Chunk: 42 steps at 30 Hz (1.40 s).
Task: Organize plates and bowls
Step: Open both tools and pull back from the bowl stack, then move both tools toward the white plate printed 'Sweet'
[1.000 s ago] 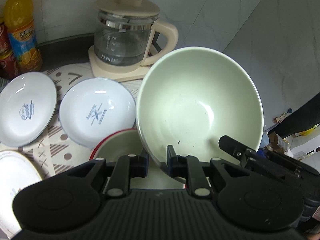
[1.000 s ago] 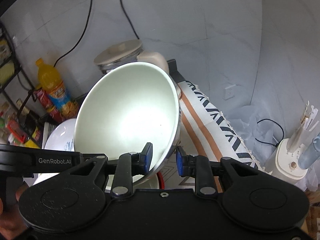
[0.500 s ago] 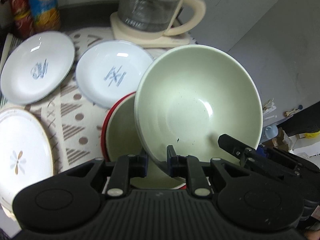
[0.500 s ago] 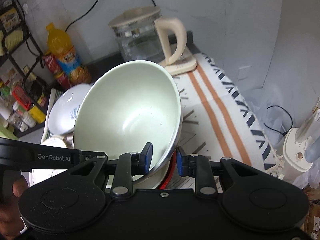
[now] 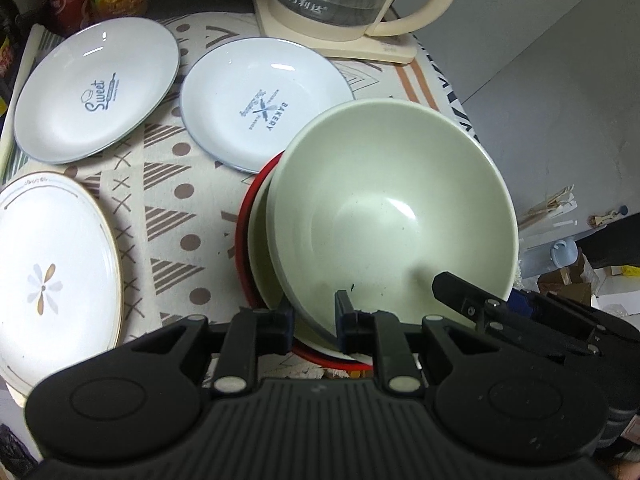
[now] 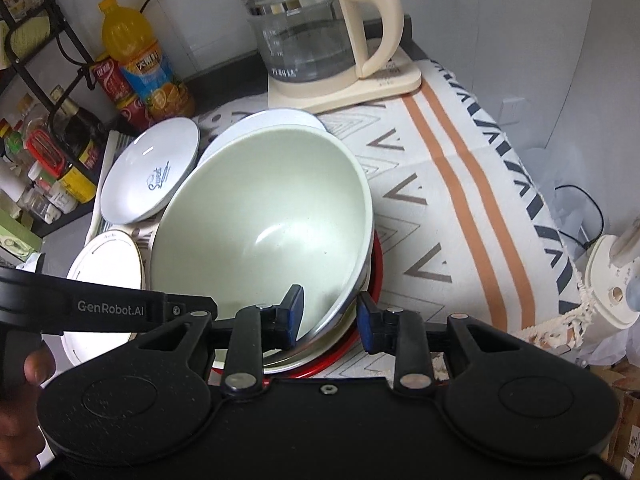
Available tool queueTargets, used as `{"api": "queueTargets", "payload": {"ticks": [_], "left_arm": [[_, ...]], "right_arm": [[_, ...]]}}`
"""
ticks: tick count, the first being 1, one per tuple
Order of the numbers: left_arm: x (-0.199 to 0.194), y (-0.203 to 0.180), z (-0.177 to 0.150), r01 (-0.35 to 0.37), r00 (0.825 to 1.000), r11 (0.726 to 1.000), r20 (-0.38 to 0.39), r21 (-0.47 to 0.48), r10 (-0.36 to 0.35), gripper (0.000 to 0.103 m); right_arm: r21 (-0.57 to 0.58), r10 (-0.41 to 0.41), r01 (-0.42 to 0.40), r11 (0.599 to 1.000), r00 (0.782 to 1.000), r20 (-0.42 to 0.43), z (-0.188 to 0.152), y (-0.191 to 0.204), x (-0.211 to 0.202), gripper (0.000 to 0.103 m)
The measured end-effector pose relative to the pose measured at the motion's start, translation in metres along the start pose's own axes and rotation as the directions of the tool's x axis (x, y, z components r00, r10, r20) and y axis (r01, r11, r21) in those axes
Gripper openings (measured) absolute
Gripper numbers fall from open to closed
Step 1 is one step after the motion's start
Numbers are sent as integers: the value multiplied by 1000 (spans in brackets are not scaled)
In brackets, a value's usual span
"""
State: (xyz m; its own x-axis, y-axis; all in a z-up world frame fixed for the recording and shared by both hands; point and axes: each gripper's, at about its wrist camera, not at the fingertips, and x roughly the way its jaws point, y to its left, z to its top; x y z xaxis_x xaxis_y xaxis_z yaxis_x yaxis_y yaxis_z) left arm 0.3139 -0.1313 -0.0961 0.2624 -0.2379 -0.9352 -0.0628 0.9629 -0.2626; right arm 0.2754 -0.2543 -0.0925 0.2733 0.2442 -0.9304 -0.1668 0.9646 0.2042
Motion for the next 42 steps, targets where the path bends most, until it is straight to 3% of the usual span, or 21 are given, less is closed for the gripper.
{"api": "queueTargets", "payload": {"ticks": [10, 13, 21, 25, 33, 35, 42], "left_arm": [[-5, -1, 5, -45, 998, 999, 33, -1, 45, 20], [-6, -1, 4, -69, 997, 998, 41, -3, 69, 30], [-16, -5, 0, -93, 992, 996, 82, -16, 94, 39], [-25, -4, -7, -111, 988, 993, 105, -35, 114, 58], [-50, 14, -30, -151, 969, 979, 174, -134, 173, 76], [-53, 24, -37, -171, 964, 970, 175, -172, 201, 77], [-71, 54, -64, -175, 951, 941, 198, -291, 238, 83]], "right_arm": [[-24, 24, -25, 999, 1000, -19, 1, 3, 4, 35], [-12, 27, -28, 1000, 999, -17, 0, -1, 2, 36], [0, 34, -34, 999, 999, 16, -4, -9, -8, 42], [-24, 47, -46, 999, 997, 64, -5, -6, -20, 54], [-106, 115, -104, 989, 988, 107, -9, 13, -29, 71], [-123, 121, -107, 987, 986, 112, -10, 19, -30, 79], [-202, 175, -157, 967, 981, 78, -12, 43, -29, 85]]}}
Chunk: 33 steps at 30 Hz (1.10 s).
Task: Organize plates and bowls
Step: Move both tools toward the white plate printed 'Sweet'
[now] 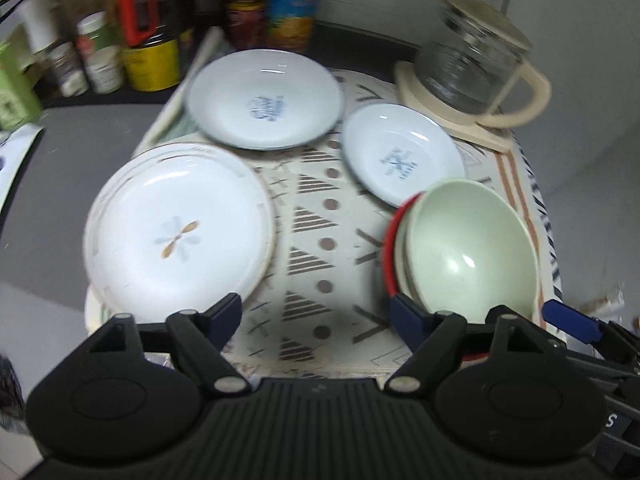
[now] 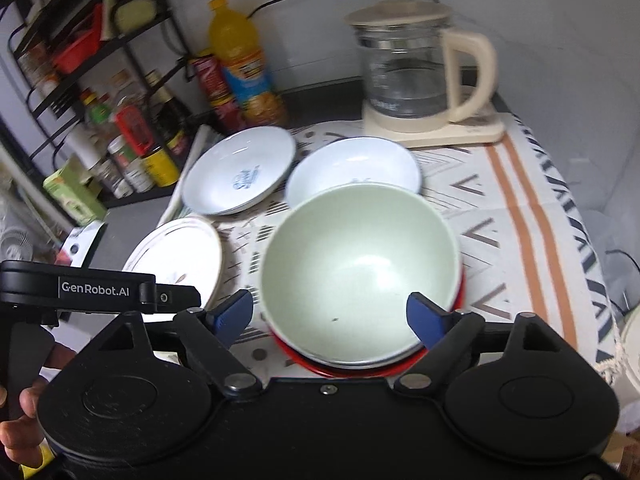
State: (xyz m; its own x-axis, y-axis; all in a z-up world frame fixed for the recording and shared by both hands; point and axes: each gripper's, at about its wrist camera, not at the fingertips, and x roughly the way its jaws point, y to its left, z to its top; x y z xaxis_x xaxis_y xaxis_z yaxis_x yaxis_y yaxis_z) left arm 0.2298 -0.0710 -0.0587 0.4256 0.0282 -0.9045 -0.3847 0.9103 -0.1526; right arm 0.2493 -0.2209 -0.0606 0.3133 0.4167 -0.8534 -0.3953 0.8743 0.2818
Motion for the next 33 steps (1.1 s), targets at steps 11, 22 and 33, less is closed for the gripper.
{"api": "queueTargets", "payload": {"ticks": [11, 22, 33], "left_arm": [[-20, 40, -10, -81, 997, 994, 13, -79, 82, 84], [-27, 81, -16, -115, 993, 985, -2, -127, 116, 84], [-19, 113, 8, -101, 995, 984, 8, -150, 103, 84]], "right_arm": [[-104, 52, -55, 993, 998, -25, 1, 44, 6, 85], [-121, 133, -140, 983, 989, -61, -4, 75, 22, 85], [-128, 111, -119, 985, 992, -62, 13, 94, 42, 85]]}}
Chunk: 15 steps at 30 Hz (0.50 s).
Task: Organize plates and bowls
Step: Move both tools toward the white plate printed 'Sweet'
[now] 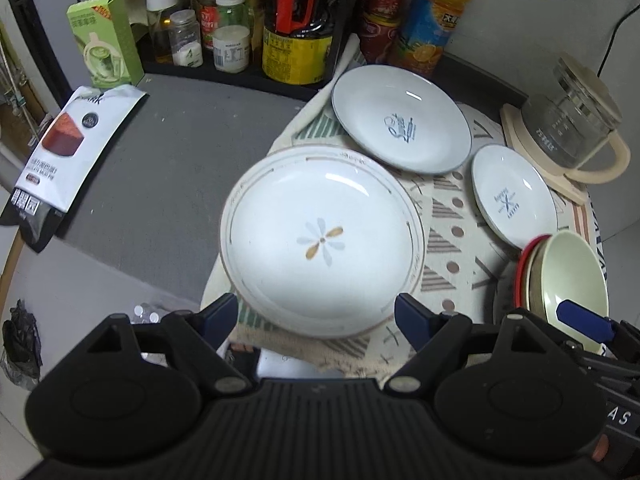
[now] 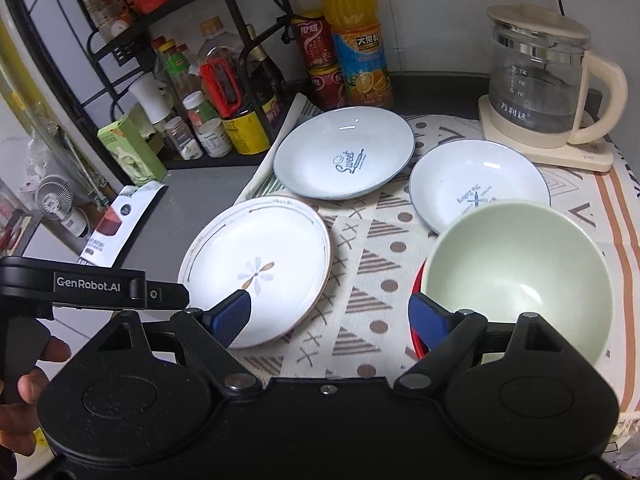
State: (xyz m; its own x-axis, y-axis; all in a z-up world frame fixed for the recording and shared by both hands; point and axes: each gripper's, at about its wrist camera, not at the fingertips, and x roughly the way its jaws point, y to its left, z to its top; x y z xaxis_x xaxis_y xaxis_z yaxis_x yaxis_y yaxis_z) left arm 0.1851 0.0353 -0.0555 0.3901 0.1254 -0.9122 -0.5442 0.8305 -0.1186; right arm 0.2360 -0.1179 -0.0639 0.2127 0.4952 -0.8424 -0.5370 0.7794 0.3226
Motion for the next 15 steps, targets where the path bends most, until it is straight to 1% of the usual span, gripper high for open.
{"api": "queueTargets", "payload": {"ticks": [6, 10, 13, 15], "left_arm": [[22, 6, 30, 36, 999, 999, -1, 26, -36, 84], [39, 10, 56, 78, 997, 996, -2, 46, -78, 84], [50, 15, 75, 102, 995, 993, -2, 57, -102, 84], [57, 19, 88, 120, 993, 992, 1, 49, -120, 84]], "right_arm": [[45, -14, 14, 999, 1000, -5, 17, 2, 23, 83], [100, -20, 20, 995, 1000, 2, 34, -1, 41, 78], [135, -21, 21, 991, 1000, 1, 43, -3, 55, 72], [164, -32, 33, 986, 999, -4, 49, -5, 64, 71]]}}
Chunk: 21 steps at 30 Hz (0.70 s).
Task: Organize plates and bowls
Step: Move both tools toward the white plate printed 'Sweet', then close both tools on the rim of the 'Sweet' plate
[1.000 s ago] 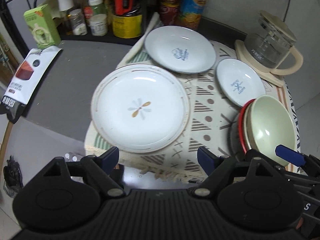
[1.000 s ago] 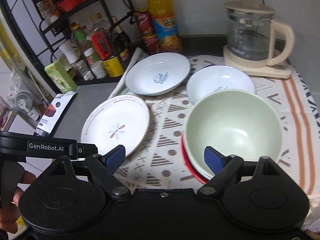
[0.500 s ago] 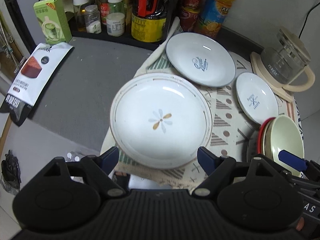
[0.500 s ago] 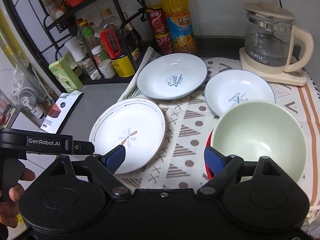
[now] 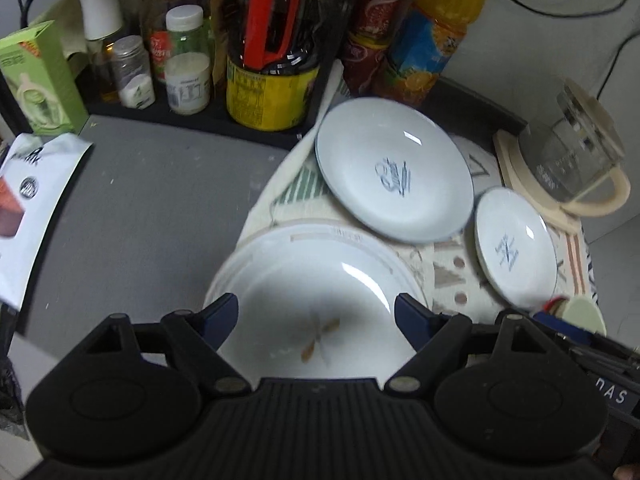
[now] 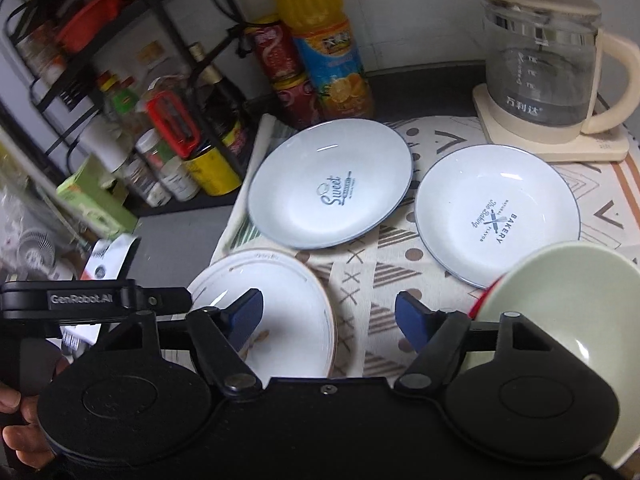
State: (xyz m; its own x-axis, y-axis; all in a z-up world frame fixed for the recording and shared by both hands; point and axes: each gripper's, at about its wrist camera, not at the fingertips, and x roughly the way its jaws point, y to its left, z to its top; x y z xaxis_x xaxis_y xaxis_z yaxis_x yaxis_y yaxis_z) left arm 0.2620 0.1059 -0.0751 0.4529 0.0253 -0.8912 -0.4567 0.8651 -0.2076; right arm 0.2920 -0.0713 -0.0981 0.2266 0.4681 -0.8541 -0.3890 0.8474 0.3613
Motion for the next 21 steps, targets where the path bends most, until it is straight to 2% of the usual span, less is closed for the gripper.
{"api": "queueTargets", "payload": {"ticks": [2, 6, 11, 15, 17, 21], "left_arm": [[7, 5, 11, 22, 1000, 1000, 1, -7, -22, 83], [27, 13, 32, 62, 998, 998, -18, -19, -63, 81], [51, 24, 52, 97, 995, 994, -20, -45, -98, 76], [69, 33, 64, 134, 990, 988, -33, -76, -136, 64], [78, 35, 69, 148, 988, 986, -29, -72, -151, 60], [96, 37, 79, 174, 984, 983, -30, -61, -176, 48]], "right_arm": [[24, -10, 10, 1000, 1000, -2, 5, -1, 9, 68], [76, -37, 38, 996, 999, -19, 15, -3, 29, 68], [190, -49, 48, 981, 999, 5, 25, -10, 49, 65], [287, -64, 61, 956, 998, 2, 29, -23, 67, 54], [329, -65, 61, 942, 998, 1, 29, -28, 75, 46], [418, -56, 45, 907, 998, 14, 28, -36, 90, 38]]}}
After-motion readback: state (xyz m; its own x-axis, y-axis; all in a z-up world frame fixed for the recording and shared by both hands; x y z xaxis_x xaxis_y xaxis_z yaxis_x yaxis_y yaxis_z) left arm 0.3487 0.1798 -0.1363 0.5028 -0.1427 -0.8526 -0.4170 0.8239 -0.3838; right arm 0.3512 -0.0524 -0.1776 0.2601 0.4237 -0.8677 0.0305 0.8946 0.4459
